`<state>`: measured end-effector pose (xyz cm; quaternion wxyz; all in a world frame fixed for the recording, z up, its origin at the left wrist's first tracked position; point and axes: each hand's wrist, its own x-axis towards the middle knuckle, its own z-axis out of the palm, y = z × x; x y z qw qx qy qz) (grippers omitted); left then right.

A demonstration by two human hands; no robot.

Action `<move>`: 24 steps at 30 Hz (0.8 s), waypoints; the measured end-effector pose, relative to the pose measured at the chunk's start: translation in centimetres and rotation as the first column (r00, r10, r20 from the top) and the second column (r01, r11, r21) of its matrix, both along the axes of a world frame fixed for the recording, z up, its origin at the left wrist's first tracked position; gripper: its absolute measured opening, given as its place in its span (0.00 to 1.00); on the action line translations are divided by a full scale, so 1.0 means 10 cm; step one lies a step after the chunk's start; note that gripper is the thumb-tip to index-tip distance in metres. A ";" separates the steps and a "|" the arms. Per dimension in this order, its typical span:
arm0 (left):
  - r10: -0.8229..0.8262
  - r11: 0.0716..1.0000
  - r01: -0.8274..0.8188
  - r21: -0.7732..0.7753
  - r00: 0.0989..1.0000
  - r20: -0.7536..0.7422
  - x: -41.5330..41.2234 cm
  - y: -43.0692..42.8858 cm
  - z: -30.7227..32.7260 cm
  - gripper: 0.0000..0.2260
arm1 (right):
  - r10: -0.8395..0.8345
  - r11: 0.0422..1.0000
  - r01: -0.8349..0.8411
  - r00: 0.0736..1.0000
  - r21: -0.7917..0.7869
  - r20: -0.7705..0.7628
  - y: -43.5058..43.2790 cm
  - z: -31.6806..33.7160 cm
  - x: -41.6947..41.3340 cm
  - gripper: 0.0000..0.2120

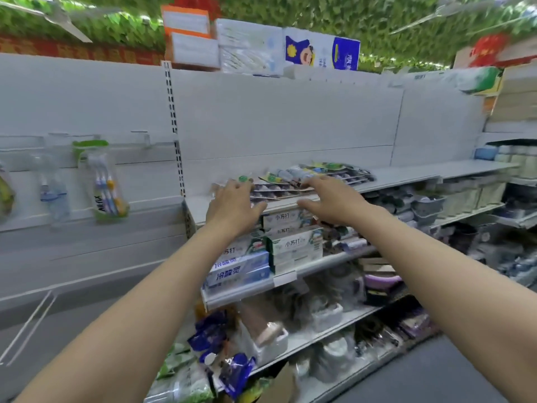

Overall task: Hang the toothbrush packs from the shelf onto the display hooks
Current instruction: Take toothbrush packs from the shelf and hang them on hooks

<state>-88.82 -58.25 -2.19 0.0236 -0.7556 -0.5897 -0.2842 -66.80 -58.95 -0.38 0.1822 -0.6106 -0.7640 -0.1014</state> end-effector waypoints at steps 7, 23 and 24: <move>-0.052 0.998 0.055 0.033 0.995 -0.084 1.09 0.60 0.00 0.25 | 0.012 0.999 -0.010 0.997 0.032 -0.076 0.49 -0.06 1.20 0.26; -0.119 0.988 0.121 0.097 0.993 -0.024 3.10 2.80 0.01 0.24 | 0.074 0.996 -0.069 0.992 0.047 -0.104 2.56 0.07 3.20 0.24; -0.115 0.989 0.116 0.087 0.993 -0.012 3.20 2.92 0.02 0.24 | 0.083 0.996 -0.078 0.990 0.048 -0.111 2.69 0.08 3.30 0.23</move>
